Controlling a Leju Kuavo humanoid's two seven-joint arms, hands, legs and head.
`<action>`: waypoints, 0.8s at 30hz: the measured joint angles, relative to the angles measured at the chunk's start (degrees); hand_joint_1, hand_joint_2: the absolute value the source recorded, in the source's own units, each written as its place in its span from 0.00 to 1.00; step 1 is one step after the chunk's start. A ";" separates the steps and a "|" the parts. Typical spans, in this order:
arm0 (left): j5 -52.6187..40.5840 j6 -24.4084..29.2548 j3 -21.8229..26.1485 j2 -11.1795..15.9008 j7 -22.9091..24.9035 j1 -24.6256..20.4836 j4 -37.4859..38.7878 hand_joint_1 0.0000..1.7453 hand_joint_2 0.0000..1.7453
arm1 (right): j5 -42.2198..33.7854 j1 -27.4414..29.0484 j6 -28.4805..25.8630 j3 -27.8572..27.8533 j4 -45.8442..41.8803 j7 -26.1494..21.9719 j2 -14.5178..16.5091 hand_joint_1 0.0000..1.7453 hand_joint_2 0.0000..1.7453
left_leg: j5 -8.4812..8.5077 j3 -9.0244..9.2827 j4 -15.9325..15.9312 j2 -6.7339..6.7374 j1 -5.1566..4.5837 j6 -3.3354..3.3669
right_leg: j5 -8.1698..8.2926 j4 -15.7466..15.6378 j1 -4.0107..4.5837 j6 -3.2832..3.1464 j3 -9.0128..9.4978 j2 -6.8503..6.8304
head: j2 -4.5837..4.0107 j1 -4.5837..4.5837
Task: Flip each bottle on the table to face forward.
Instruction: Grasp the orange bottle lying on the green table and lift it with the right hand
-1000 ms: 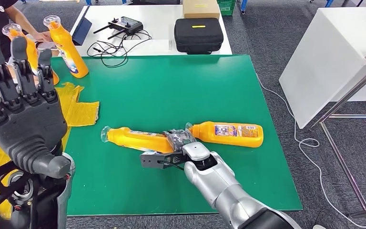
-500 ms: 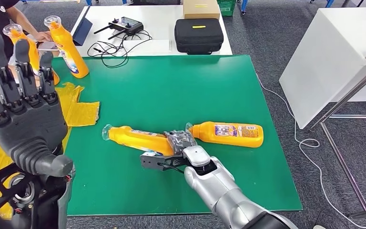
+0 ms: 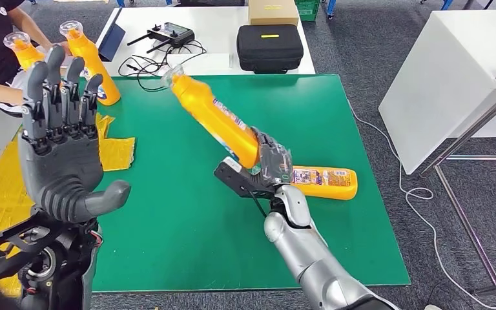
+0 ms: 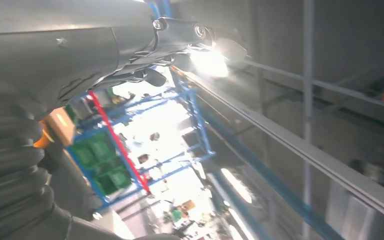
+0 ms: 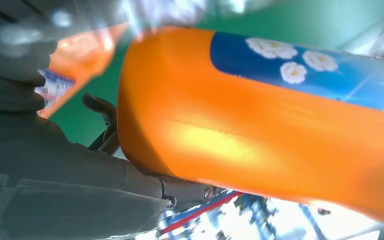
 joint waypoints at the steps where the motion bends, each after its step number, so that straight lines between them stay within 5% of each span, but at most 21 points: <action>1: -0.32 0.36 0.02 0.00 0.29 0.00 0.37 0.00 1.00 | -0.83 0.48 -1.10 -0.94 -1.16 -0.94 -0.01 1.00 1.00 | 0.00 0.00 0.00 0.01 0.00 0.00 | 0.00 0.00 0.00 0.00 -0.01 0.00 | 0.00 -0.01; 13: -3.50 3.71 0.31 -0.20 12.10 -5.17 13.30 0.00 1.00 | -8.23 8.70 -9.04 -5.23 -17.83 -13.08 0.61 1.00 1.00 | 0.00 -0.02 0.00 0.00 0.00 0.00 | 0.00 0.01 0.01 0.00 -0.06 0.01 | 0.00 -0.01; 24: 1.35 0.79 0.22 -1.88 11.74 -12.90 33.66 0.00 1.00 | -2.32 13.72 -9.30 -6.20 -28.60 -19.63 3.87 1.00 1.00 | 0.00 -0.02 0.00 0.03 0.00 -0.01 | 0.00 0.01 0.01 0.00 -0.07 0.02 | -0.01 -0.01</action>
